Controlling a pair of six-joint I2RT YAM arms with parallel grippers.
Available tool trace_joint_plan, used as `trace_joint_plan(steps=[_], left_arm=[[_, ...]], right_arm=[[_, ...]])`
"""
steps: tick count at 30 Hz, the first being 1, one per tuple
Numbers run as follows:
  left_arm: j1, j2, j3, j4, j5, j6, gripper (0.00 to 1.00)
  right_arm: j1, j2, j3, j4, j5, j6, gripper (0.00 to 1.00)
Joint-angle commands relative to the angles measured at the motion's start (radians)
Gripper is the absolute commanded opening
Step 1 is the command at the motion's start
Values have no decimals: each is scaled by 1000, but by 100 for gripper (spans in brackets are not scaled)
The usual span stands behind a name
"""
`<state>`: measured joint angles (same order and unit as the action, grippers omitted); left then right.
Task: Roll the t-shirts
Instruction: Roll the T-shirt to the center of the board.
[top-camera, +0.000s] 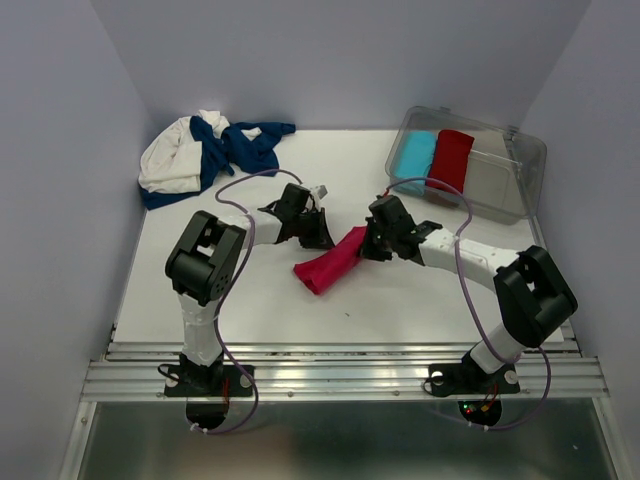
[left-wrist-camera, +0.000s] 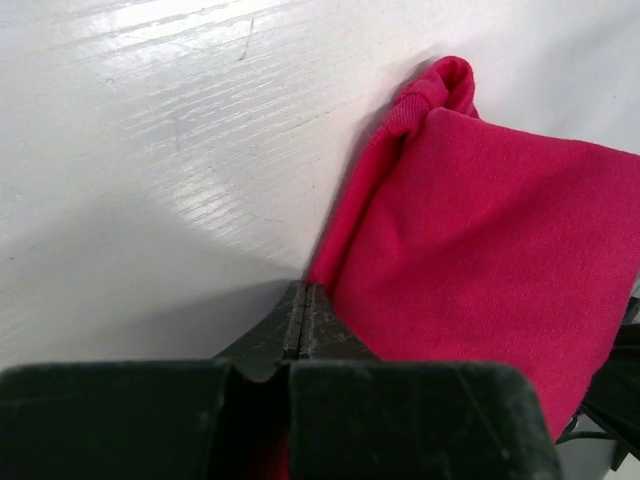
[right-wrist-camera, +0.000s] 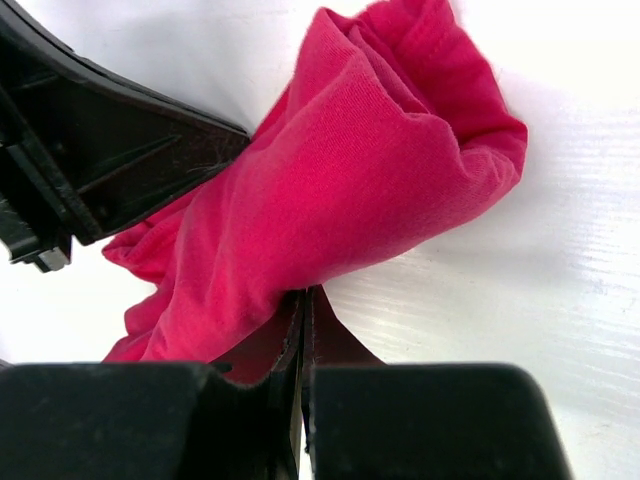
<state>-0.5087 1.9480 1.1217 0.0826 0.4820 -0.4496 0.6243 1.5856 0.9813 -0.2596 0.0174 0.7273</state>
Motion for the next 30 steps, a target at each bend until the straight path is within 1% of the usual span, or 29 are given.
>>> trace_joint_plan(steps=[1, 7, 12, 20, 26, 30], left_arm=[[-13, 3, -28, 51, 35, -4, 0], [-30, 14, -51, 89, 76, -27, 0], [-63, 38, -37, 114, 104, -40, 0], [-99, 54, -31, 143, 142, -58, 0], [-99, 19, -62, 140, 150, -46, 0], [-99, -6, -59, 97, 121, -17, 0]], right_arm=[[23, 2, -12, 78, -10, 20, 1], [23, 13, 25, 100, -8, 15, 1], [23, 39, 66, 99, 4, 1, 1], [23, 62, 79, 92, 42, -6, 1], [23, 88, 71, 83, 79, -11, 1], [23, 117, 68, 82, 84, -11, 1]])
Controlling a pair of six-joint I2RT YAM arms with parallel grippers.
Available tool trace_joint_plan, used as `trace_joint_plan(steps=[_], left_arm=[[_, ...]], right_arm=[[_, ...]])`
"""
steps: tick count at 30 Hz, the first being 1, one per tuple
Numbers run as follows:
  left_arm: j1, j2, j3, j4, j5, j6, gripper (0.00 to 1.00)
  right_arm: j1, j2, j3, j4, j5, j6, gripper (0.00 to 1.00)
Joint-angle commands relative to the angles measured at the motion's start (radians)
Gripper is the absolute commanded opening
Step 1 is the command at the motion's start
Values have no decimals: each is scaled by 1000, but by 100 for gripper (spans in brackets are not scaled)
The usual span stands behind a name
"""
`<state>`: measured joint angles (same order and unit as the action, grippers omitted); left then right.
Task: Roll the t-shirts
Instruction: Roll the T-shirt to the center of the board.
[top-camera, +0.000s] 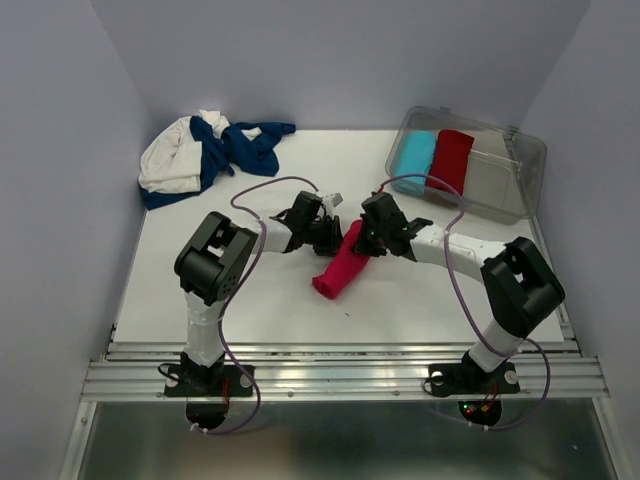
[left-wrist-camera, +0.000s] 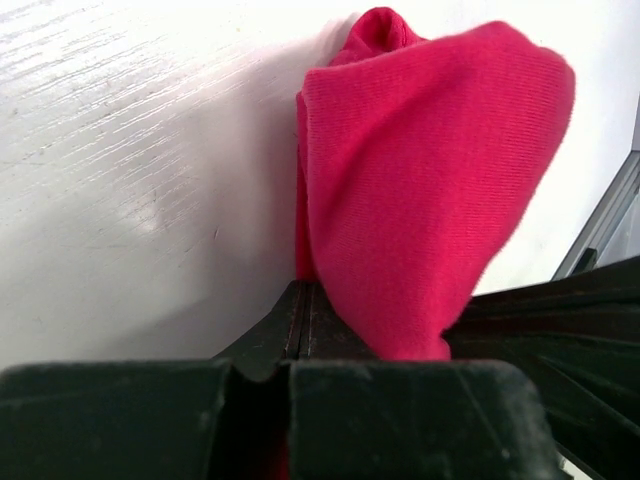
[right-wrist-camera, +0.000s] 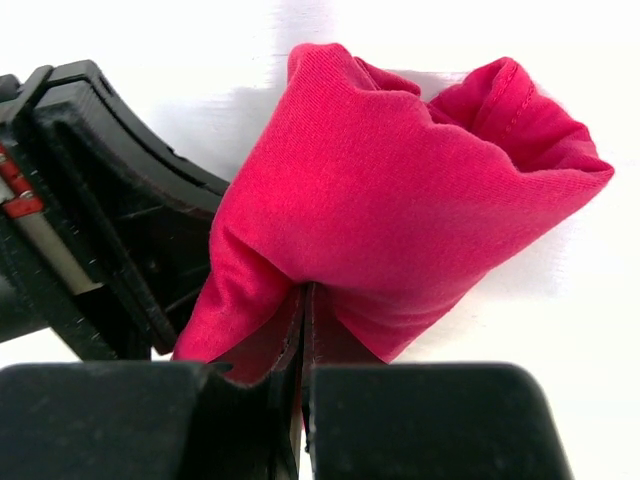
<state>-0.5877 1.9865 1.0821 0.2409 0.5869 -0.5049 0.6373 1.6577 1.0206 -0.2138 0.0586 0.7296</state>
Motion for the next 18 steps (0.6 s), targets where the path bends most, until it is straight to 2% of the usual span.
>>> trace_joint_plan(steps=[1, 14, 18], left_arm=[[-20, -48, -16, -84, 10, 51, 0], [5, -135, -19, -238, -120, 127, 0], [31, -228, -22, -362, -283, 128, 0]], right_arm=[[10, 60, 27, 37, 41, -12, 1], [10, 223, 76, -22, 32, -15, 1], [10, 234, 58, -22, 40, -9, 1]])
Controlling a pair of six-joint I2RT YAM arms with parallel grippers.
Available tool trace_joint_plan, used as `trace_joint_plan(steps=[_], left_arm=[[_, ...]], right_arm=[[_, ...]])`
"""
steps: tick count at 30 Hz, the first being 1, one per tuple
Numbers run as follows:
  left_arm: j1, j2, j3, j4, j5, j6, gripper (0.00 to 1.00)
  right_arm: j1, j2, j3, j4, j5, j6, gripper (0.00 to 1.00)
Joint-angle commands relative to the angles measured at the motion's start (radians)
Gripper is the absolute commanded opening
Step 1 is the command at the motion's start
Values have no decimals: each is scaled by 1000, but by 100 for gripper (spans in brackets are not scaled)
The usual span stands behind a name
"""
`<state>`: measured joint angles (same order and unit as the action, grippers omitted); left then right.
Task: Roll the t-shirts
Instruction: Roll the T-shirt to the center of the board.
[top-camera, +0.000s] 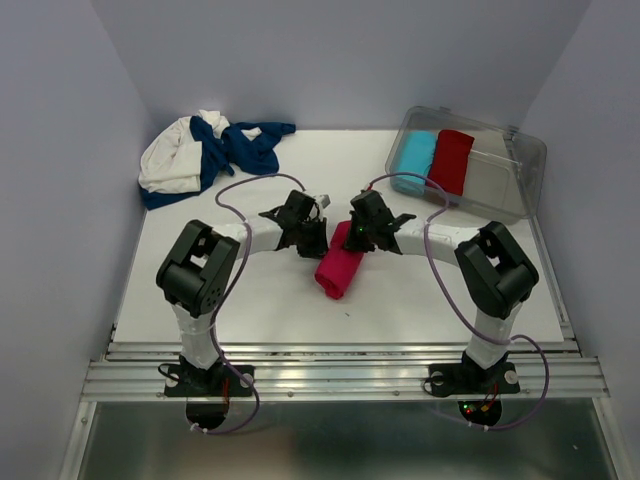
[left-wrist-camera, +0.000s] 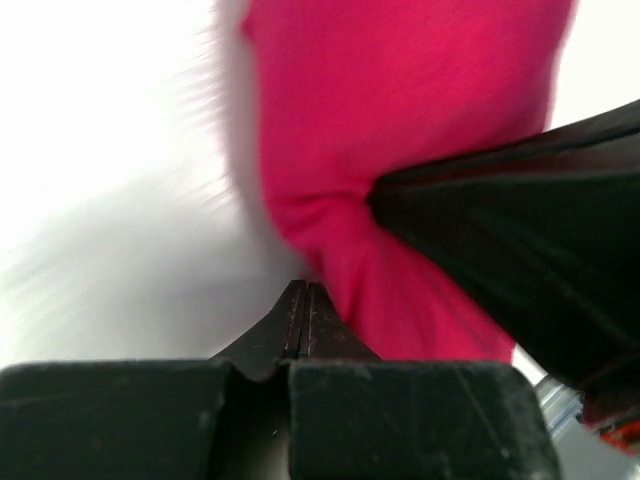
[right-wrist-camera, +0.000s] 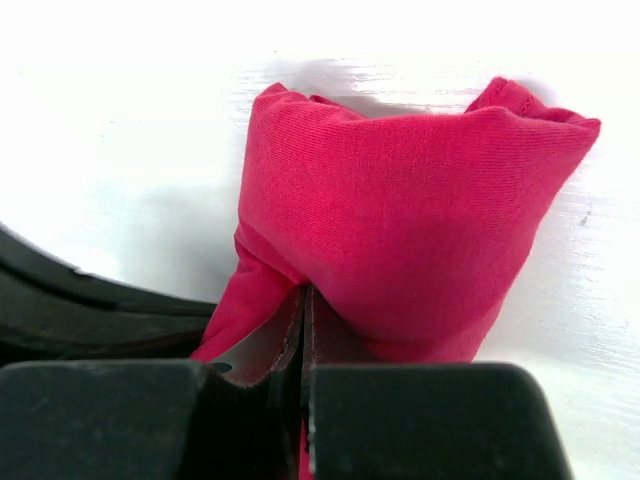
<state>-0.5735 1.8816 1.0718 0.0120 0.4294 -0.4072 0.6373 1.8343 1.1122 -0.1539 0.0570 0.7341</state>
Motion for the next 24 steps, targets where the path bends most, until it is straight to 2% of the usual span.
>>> trace_joint_plan(steps=[1, 6, 10, 15, 18, 22, 24], left_arm=[[30, -146, -10, -154, -156, 28, 0], [57, -295, 20, -282, -352, 4, 0], [50, -397, -2, -241, -295, -51, 0], [-9, -493, -113, -82, -224, -197, 0], [-40, -565, -283, 92, -187, -338, 0], [-123, -607, -391, 291, -222, -481, 0], [-153, -584, -409, 330, -248, -496, 0]], right_arm=[[10, 56, -40, -81, 43, -12, 1], [10, 43, -60, -81, 46, 1, 1], [10, 30, -72, -70, 46, 13, 1], [10, 16, -89, -62, 40, 22, 1], [10, 5, -103, -50, 29, 30, 1], [10, 5, -106, -39, 17, 34, 1], [10, 5, -112, -35, 14, 37, 1]])
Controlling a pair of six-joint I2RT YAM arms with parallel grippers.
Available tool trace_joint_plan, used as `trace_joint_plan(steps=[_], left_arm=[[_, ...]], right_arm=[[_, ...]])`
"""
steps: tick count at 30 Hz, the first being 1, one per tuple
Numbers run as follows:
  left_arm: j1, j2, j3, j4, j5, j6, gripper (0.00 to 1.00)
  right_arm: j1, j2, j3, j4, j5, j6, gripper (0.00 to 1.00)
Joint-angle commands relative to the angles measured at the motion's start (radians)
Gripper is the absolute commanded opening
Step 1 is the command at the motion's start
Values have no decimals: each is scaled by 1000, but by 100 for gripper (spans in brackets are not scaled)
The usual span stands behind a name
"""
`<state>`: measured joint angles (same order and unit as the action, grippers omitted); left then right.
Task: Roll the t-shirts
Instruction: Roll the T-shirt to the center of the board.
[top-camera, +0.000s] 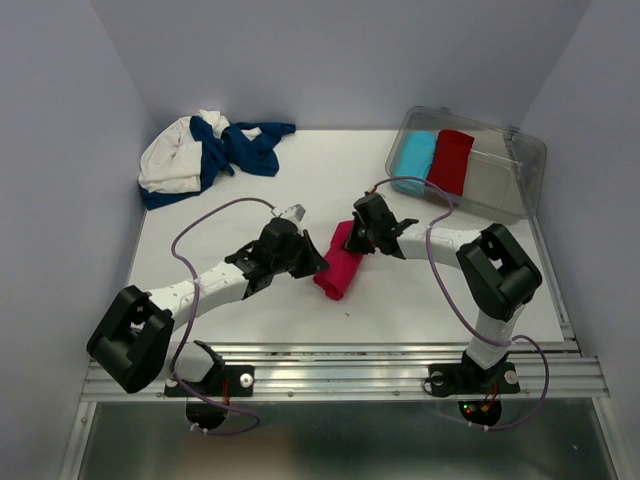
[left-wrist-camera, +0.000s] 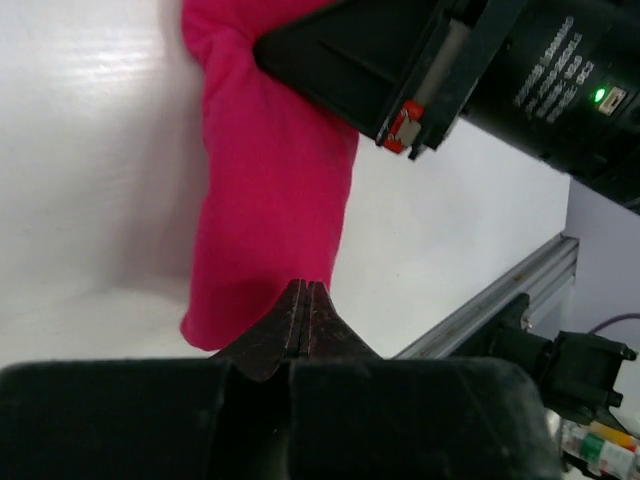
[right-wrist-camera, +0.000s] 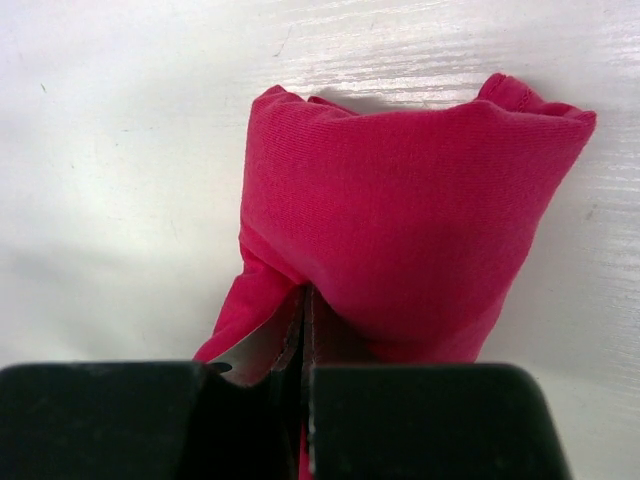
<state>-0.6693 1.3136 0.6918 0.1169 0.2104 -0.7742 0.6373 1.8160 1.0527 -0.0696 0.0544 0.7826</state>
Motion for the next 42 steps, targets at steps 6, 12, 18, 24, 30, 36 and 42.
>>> trace_joint_plan(steps=[6, 12, 18, 24, 30, 36, 42], left_arm=[[-84, 90, -34, 270, -57, -137, 0], [-118, 238, -43, 285, 24, -142, 0], [-142, 364, -41, 285, 79, -123, 0], [-144, 414, -2, 250, 109, -63, 0], [-144, 418, 23, 199, 103, -19, 0], [-142, 406, 46, 156, 107, 21, 0], [-142, 374, 61, 104, 83, 65, 0]], right_arm=[[10, 6, -71, -118, 16, -6, 1], [10, -21, -89, -118, 22, -3, 1], [-22, -112, -111, -118, 22, -25, 1], [-51, -198, -43, -182, 85, -176, 1], [-70, -147, 62, -269, 200, -233, 1], [-100, -176, 18, -280, 263, -230, 1], [-160, -149, 21, -269, 268, -276, 1]])
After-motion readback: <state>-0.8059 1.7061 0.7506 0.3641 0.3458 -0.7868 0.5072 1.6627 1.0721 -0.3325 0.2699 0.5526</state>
